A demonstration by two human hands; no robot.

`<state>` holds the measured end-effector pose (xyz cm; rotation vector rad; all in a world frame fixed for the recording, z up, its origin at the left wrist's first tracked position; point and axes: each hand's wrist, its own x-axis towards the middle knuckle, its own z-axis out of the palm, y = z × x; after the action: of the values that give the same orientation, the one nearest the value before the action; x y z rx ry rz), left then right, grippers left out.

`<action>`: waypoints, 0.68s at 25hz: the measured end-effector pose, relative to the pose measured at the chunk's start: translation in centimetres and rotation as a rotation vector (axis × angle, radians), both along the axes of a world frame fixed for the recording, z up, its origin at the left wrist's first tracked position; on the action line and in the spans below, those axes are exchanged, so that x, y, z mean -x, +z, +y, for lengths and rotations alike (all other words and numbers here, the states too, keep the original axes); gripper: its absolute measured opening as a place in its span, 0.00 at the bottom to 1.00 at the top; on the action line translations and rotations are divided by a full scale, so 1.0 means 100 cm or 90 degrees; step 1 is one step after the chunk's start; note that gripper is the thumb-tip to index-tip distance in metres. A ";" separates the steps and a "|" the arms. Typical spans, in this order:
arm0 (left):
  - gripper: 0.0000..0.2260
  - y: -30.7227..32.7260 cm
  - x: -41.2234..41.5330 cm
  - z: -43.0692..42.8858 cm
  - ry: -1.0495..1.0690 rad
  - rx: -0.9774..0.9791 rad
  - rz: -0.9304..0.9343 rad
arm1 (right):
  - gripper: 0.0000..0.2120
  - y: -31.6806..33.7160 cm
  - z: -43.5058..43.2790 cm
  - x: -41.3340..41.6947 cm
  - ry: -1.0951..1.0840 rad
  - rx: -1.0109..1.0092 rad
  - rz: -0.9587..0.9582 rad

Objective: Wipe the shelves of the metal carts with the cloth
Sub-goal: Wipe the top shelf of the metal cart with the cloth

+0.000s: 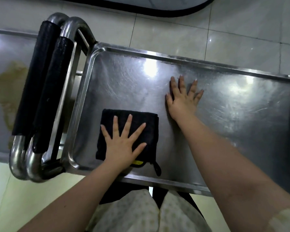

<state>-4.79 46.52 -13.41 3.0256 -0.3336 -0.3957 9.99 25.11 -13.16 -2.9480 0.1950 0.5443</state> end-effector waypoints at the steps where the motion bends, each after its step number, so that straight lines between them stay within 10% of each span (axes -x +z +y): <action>1: 0.31 0.001 -0.001 -0.001 0.022 -0.003 0.008 | 0.28 -0.001 0.004 0.005 0.013 -0.003 -0.008; 11: 0.37 0.004 -0.231 0.029 0.071 -0.058 0.067 | 0.28 -0.019 0.009 0.013 0.003 0.016 -0.041; 17: 0.38 0.007 -0.151 0.026 -0.040 -0.077 0.070 | 0.28 -0.014 0.010 0.011 -0.001 0.016 -0.023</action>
<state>10.26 49.15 -12.67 3.0997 -0.4132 -0.6051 8.91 26.14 -14.55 -2.9790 0.2018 0.4913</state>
